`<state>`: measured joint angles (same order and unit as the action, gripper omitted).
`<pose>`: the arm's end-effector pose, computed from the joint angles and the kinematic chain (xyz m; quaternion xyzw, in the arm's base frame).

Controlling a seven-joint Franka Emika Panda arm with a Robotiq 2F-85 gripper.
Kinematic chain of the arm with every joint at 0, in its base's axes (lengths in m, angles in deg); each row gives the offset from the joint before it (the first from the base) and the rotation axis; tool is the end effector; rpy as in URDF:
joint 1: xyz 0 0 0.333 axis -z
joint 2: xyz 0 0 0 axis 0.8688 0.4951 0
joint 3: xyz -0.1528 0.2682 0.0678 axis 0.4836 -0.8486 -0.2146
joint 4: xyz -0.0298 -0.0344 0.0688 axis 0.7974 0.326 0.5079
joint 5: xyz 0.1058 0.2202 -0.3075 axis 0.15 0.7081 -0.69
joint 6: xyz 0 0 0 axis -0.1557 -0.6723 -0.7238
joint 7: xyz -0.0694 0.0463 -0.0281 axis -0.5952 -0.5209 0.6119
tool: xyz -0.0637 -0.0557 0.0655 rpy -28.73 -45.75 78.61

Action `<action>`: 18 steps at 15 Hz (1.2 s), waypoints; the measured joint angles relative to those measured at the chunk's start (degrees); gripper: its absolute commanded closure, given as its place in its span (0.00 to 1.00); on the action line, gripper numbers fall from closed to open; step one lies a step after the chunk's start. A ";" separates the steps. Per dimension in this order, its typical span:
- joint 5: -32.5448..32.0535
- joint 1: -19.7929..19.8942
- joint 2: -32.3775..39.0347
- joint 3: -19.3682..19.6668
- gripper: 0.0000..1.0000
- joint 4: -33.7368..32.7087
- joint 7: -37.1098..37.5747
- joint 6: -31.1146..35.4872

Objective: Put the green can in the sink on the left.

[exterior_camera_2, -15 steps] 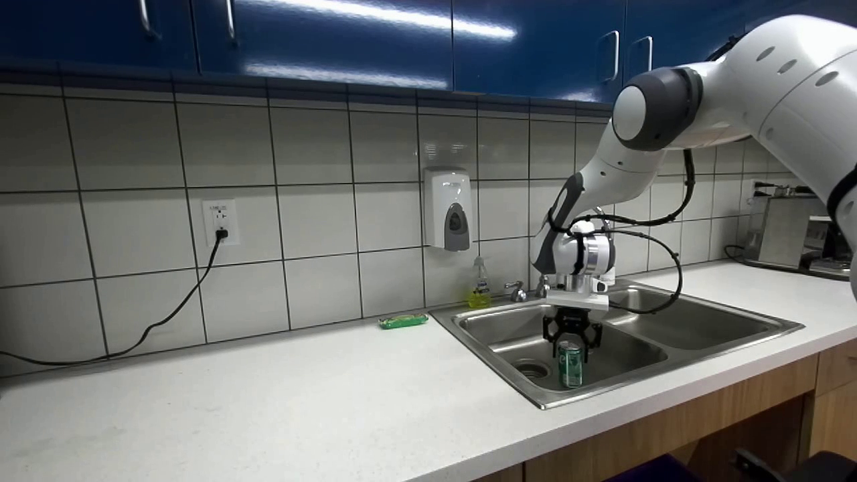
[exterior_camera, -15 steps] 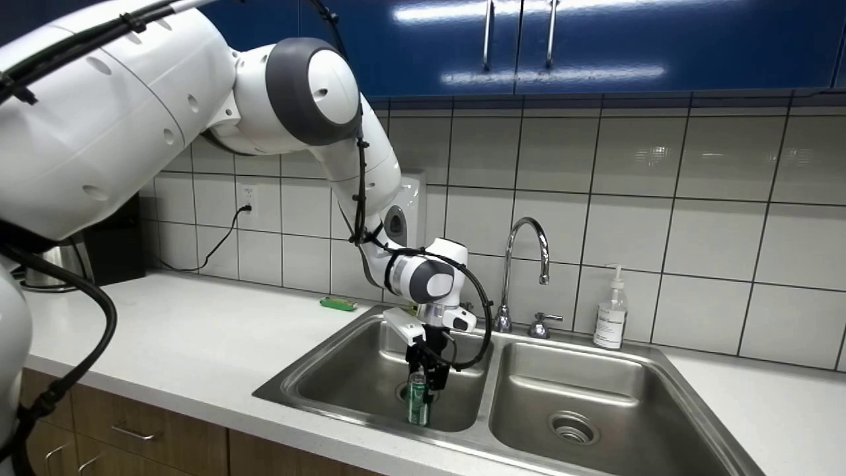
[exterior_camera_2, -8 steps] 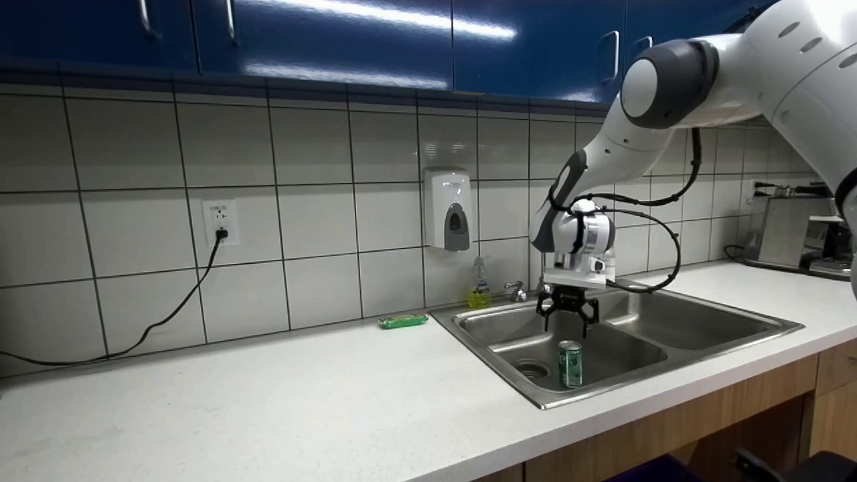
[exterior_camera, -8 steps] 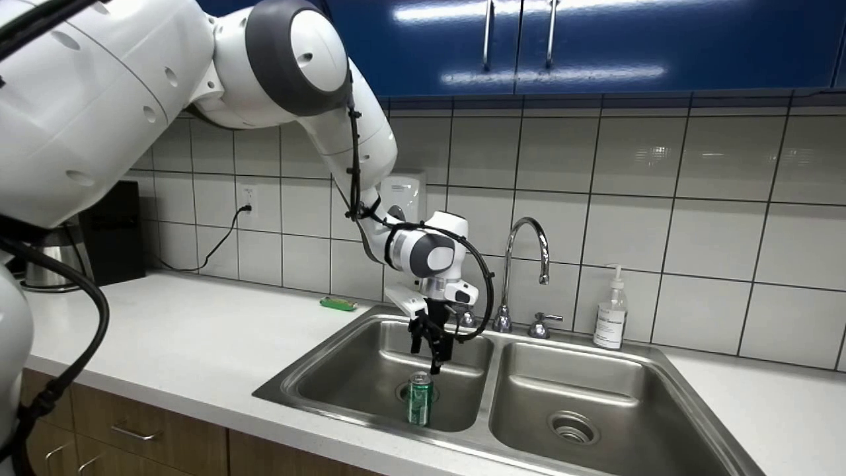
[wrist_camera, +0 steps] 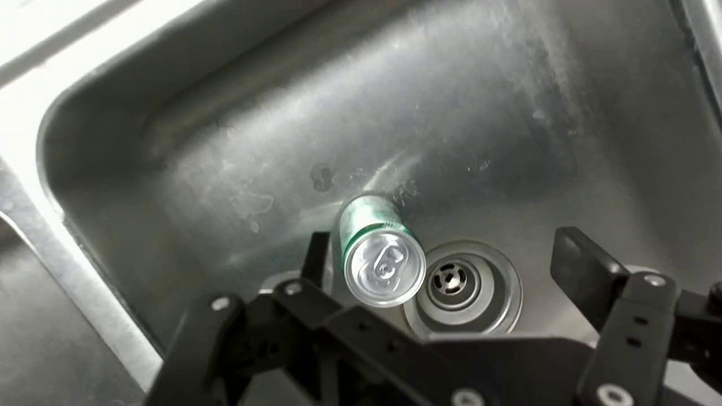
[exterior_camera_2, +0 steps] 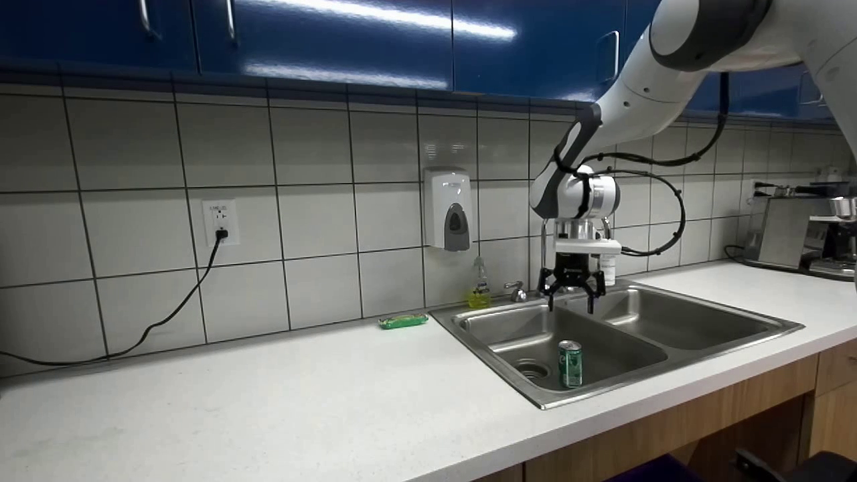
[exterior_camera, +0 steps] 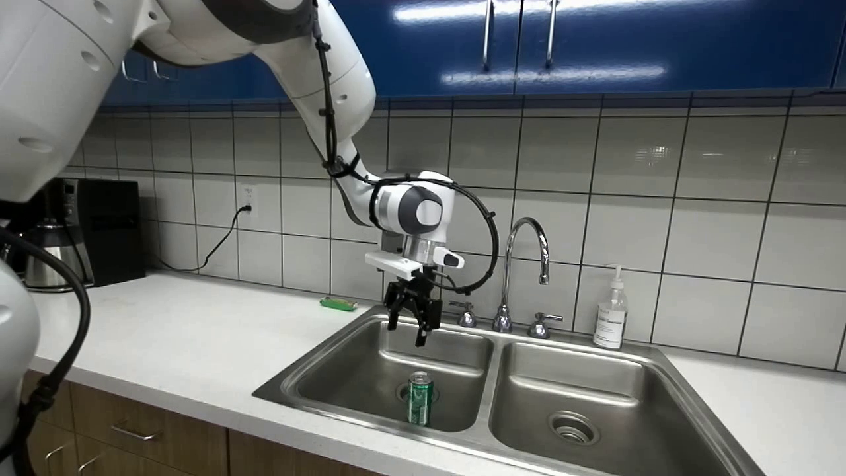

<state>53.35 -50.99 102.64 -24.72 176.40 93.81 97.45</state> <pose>0.5941 -0.1610 0.2618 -0.9713 0.2257 0.0639 0.0396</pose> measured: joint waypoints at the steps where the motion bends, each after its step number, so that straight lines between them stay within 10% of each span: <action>1: -1.16 -0.65 -1.66 -0.01 0.00 1.38 -0.22 -1.12; 18: -3.86 -9.20 -31.74 -4.47 0.00 32.45 0.35 -4.19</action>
<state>49.49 -60.19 70.91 -29.19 208.85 94.17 93.26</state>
